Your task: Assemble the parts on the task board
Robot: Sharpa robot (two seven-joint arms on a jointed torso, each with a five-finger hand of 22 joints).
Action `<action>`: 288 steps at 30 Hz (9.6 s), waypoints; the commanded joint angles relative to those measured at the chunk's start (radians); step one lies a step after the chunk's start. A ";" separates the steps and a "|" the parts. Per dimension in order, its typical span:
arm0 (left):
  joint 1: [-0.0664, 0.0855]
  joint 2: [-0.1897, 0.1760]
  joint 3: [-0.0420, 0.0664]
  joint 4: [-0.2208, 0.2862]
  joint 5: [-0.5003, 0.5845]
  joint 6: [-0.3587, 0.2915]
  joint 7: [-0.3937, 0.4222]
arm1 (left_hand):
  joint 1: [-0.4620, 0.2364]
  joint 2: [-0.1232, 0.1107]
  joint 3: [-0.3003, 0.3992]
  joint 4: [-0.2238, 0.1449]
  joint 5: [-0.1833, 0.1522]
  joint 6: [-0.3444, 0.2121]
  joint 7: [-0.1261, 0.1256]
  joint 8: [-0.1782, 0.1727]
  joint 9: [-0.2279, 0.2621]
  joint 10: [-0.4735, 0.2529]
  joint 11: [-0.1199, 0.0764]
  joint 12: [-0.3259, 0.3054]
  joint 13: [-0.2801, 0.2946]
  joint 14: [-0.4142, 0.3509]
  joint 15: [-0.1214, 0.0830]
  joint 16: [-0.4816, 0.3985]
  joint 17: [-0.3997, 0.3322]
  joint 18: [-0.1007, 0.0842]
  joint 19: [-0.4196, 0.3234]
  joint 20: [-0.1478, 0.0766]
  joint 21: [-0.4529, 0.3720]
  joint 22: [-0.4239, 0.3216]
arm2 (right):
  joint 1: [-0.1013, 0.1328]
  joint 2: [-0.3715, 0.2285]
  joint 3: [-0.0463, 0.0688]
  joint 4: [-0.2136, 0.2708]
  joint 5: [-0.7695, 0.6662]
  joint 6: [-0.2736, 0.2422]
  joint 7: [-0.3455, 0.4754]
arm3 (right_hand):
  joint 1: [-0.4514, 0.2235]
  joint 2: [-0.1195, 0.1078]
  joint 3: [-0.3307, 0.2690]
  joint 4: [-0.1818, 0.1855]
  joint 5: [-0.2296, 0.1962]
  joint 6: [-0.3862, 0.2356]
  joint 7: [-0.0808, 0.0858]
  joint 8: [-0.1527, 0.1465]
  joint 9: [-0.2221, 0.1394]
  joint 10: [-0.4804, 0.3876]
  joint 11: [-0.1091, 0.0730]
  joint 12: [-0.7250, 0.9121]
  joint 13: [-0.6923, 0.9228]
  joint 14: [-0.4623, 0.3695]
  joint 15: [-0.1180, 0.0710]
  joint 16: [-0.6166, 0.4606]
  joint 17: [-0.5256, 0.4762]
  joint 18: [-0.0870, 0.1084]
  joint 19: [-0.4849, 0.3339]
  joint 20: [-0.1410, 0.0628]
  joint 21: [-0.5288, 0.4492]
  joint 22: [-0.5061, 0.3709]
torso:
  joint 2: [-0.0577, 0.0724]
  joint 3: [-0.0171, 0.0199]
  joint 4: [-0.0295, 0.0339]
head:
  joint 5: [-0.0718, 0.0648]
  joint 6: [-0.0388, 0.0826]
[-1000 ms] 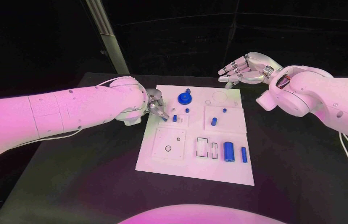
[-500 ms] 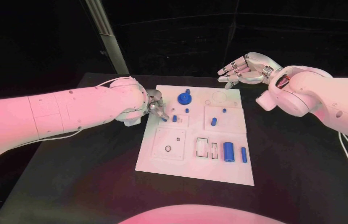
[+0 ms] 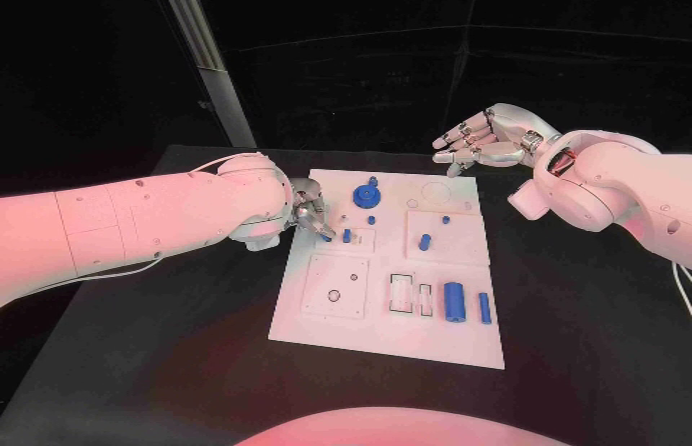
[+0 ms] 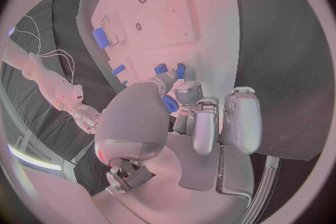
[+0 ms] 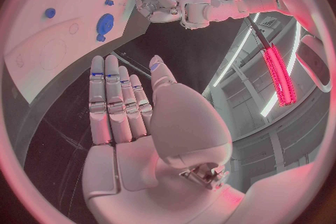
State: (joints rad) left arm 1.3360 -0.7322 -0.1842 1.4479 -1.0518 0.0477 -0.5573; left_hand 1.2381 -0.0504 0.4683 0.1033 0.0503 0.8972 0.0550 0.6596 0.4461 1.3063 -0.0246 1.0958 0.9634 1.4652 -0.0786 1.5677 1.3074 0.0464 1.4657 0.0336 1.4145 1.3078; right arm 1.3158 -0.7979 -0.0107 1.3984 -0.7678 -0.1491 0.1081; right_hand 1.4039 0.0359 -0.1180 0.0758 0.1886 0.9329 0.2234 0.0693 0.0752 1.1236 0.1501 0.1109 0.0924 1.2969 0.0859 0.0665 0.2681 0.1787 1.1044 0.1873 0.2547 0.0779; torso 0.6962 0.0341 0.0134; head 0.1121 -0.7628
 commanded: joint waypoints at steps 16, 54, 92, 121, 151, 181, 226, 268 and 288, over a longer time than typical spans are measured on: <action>-0.003 0.038 -0.006 -0.046 -0.004 0.072 -0.021 | 0.001 0.007 0.093 -0.079 0.003 -0.003 -0.007 0.009 0.003 0.003 -0.001 -0.004 -0.002 0.106 -0.005 0.003 0.263 0.001 0.030 -0.009 0.003 0.065 | 0.002 0.001 0.001 0.002 0.000 0.007 0.009 | -0.006 0.006 -0.004 -0.002 0.006 -0.007 -0.003 -0.002 0.000 -0.005 -0.001 0.007 -0.001 -0.007 0.000 -0.003 -0.001 0.005 0.004 0.006 -0.006 -0.001 | 0.001 0.0003 -0.0012 | -0.002 -0.001; -0.003 0.018 -0.011 -0.041 -0.004 -0.036 -0.004 | -0.227 -0.089 -0.218 0.122 0.003 0.010 -0.007 0.012 0.003 -0.020 0.001 -0.013 -0.025 0.106 -0.006 0.003 0.263 0.002 0.030 -0.010 -0.008 0.061 | 0.002 -0.002 0.001 0.002 0.000 0.004 0.008 | -0.010 0.005 -0.008 -0.002 0.006 -0.011 -0.001 -0.003 -0.001 -0.011 0.001 0.008 -0.004 -0.011 0.002 -0.004 -0.004 0.005 0.004 0.007 -0.012 -0.004 | -0.001 -0.0008 0.0006 | -0.008 0.003; -0.017 0.105 -0.015 -0.137 -0.210 -0.313 0.649 | 0.216 -0.105 -0.199 -0.037 0.003 -0.045 0.102 -0.341 -0.315 -0.443 0.127 -0.641 -0.732 -0.209 0.098 -0.557 -0.456 0.136 -0.260 0.084 -0.817 -0.714 | 0.002 0.007 0.001 -0.007 0.000 0.006 0.011 | -0.011 0.006 -0.009 -0.002 0.006 -0.012 -0.001 -0.003 -0.001 -0.014 0.002 0.009 -0.005 -0.013 0.003 -0.004 -0.006 0.004 0.004 0.008 -0.014 -0.005 | 0.001 -0.0001 -0.0002 | -0.023 0.015; -0.040 0.192 -0.015 -0.233 -0.362 -0.193 0.590 | 0.201 -0.086 -0.174 -0.059 0.004 0.089 0.077 -0.428 -0.374 -0.335 0.107 -0.713 -0.874 0.009 0.076 -0.195 -0.124 0.074 -0.045 0.062 -0.389 -0.309 | 0.002 0.015 0.001 -0.008 0.000 0.008 0.012 | -0.011 0.007 -0.008 -0.003 0.006 -0.012 0.000 -0.003 -0.001 -0.015 0.002 0.009 -0.005 -0.013 0.003 -0.004 -0.006 0.004 0.004 0.008 -0.015 -0.005 | 0.001 0.0001 0.0009 | -0.030 0.011; -0.052 0.224 -0.015 -0.270 -0.371 -0.171 0.557 | 0.194 -0.076 -0.068 -0.077 0.004 0.141 0.076 -0.463 -0.375 -0.251 0.100 -0.779 -0.898 0.018 0.069 -0.186 -0.134 0.059 -0.029 0.056 -0.306 -0.217 | 0.002 0.020 0.001 -0.010 0.000 0.010 0.013 | -0.011 0.007 -0.008 -0.003 0.006 -0.012 0.000 -0.003 -0.001 -0.015 0.002 0.009 -0.005 -0.013 0.003 -0.004 -0.006 0.004 0.004 0.008 -0.015 -0.005 | 0.000 -0.0006 0.0008 | -0.030 0.008; -0.052 0.165 0.021 -0.189 -0.370 -0.278 0.573 | 0.180 -0.069 0.005 -0.108 0.002 0.204 0.071 -0.468 -0.368 -0.168 0.086 -0.814 -0.893 0.024 0.058 -0.177 -0.135 0.047 -0.015 0.045 -0.240 -0.144 | 0.002 0.020 0.001 -0.012 -0.001 0.008 0.018 | -0.009 0.009 -0.008 -0.005 0.007 -0.013 0.000 -0.002 0.000 -0.016 0.002 0.011 -0.007 -0.014 0.003 -0.003 -0.008 0.005 0.005 0.008 -0.018 -0.006 | -0.002 0.0001 0.0025 | -0.027 0.016; -0.049 0.062 0.035 -0.167 -0.314 -0.151 0.511 | 0.164 -0.076 0.008 -0.109 0.002 0.214 0.068 -0.473 -0.367 -0.155 0.084 -0.829 -0.893 0.024 0.057 -0.180 -0.143 0.046 -0.015 0.045 -0.234 -0.136 | 0.001 0.018 0.001 -0.014 -0.001 0.009 0.018 | -0.009 0.009 -0.008 -0.005 0.007 -0.013 0.000 -0.002 0.000 -0.016 0.002 0.011 -0.007 -0.014 0.003 -0.003 -0.008 0.005 0.005 0.008 -0.018 -0.006 | 0.000 -0.0001 0.0006 | -0.018 0.014; -0.050 0.085 0.025 -0.192 -0.314 -0.111 0.506 | 0.153 -0.082 0.015 -0.114 0.002 0.208 0.070 -0.489 -0.370 -0.156 0.088 -0.856 -0.895 0.021 0.059 -0.182 -0.151 0.046 -0.020 0.045 -0.237 -0.135 | 0.001 0.017 0.001 -0.013 -0.001 0.009 0.018 | -0.009 0.009 -0.008 -0.005 0.007 -0.013 0.000 -0.002 0.000 -0.016 0.002 0.011 -0.007 -0.014 0.003 -0.003 -0.008 0.005 0.005 0.008 -0.018 -0.006 | 0.000 -0.0003 0.0006 | -0.020 0.008; -0.050 0.080 0.024 -0.196 -0.302 -0.139 0.509 | 0.124 -0.125 0.014 -0.120 0.001 0.086 0.088 -0.583 -0.383 -0.243 0.119 -0.942 -0.900 0.014 0.084 -0.191 -0.179 0.055 -0.040 0.066 -0.283 -0.171 | 0.001 0.017 0.001 -0.017 -0.001 0.009 0.016 | -0.008 0.010 -0.008 -0.007 0.007 -0.013 0.000 -0.002 0.000 -0.017 0.002 0.014 -0.009 -0.014 0.003 -0.003 -0.010 0.005 0.007 0.008 -0.021 -0.008 | -0.001 -0.0009 0.0015 | -0.020 0.008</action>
State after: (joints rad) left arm 1.2844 -0.6508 -0.1610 1.2507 -1.3661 -0.0776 -0.0471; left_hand 1.3658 -0.1662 0.4833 -0.0139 0.0540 0.9874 0.1424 0.0797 0.0632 1.0677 0.0950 0.1574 0.0651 1.4647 -0.0029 1.3818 1.1289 0.1083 1.4279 0.0968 1.1353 1.1401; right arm 1.3156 -0.7806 -0.0107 1.3814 -0.7682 -0.1447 0.1159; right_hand 1.4001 0.0398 -0.1237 0.0701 0.1921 0.9262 0.2238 0.0693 0.0752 1.1129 0.1537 0.1227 0.0847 1.2864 0.0893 0.0665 0.2586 0.1787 1.1067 0.1896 0.2399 0.0712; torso 0.6959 0.0334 0.0143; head 0.0918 -0.7552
